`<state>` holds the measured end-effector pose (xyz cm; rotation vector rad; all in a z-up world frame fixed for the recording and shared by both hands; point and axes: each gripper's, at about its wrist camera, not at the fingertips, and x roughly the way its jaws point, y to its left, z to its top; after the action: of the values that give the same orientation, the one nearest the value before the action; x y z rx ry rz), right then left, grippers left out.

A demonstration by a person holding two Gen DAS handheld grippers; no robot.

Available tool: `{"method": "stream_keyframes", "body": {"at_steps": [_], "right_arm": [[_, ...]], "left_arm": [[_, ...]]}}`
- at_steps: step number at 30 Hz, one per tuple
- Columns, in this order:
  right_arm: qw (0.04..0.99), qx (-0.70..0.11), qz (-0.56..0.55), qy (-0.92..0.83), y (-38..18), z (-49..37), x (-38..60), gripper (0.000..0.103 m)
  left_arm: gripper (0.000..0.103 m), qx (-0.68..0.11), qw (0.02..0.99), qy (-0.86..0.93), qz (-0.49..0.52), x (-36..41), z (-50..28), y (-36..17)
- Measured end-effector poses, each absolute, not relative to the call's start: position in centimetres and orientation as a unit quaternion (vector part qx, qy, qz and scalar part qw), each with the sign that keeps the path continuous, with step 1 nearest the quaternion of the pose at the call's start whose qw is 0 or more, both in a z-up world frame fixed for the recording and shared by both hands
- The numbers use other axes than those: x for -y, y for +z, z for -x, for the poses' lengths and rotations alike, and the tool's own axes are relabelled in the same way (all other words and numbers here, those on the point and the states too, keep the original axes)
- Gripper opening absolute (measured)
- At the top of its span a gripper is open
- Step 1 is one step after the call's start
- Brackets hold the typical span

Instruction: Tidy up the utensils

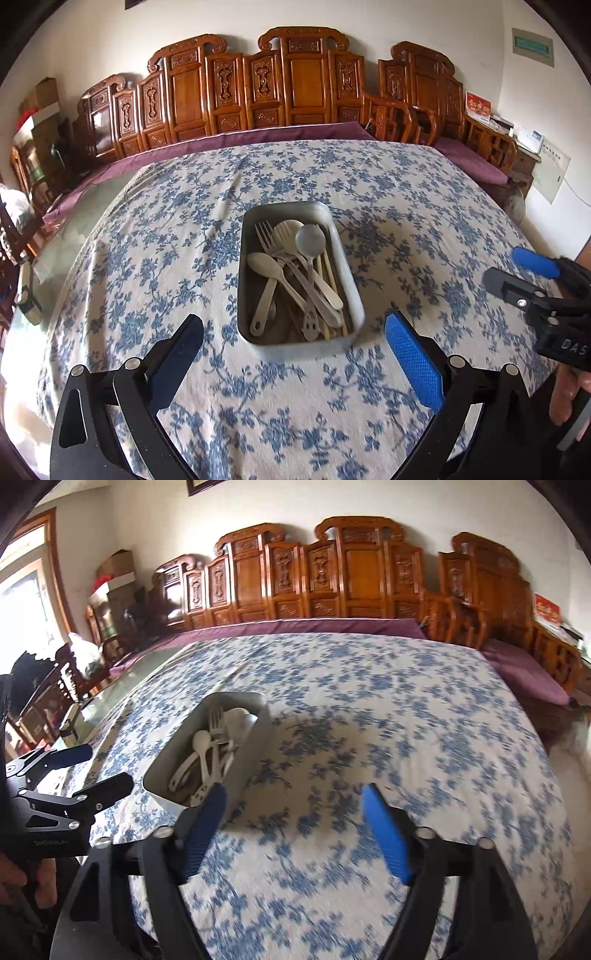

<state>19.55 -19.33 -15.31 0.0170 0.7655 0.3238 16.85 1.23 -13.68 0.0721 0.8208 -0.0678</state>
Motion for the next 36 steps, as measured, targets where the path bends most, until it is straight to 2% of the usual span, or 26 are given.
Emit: {"method": "stream_keyframes", "body": {"at_steps": [2,4,19,28,36], "right_arm": [[0.919,-0.365,-0.010,0.148,-14.8,-18.4,20.2,0.096],[0.922,-0.361,-0.010,0.138,-14.2,-17.5,20.8,0.100],[0.949,-0.299,-0.009,0.102,-6.8,-10.6,22.6,0.100],[0.955,-0.280,-0.008,0.093,-4.6,-9.1,23.0,0.100],[0.970,-0.225,-0.005,0.094,-0.7,-6.5,23.2,0.100]], "left_arm": [[0.095,-0.398,0.916,-0.030,-0.037,-0.9,-16.1,-13.1],[0.095,-0.395,0.917,-0.028,-0.042,-0.6,-15.3,-12.5],[0.095,-0.357,0.933,-0.037,-0.034,0.9,-10.0,-5.8],[0.095,-0.327,0.944,-0.041,-0.022,1.1,-7.8,-2.8],[0.095,-0.280,0.960,-0.026,-0.010,0.9,-5.6,1.2]]}}
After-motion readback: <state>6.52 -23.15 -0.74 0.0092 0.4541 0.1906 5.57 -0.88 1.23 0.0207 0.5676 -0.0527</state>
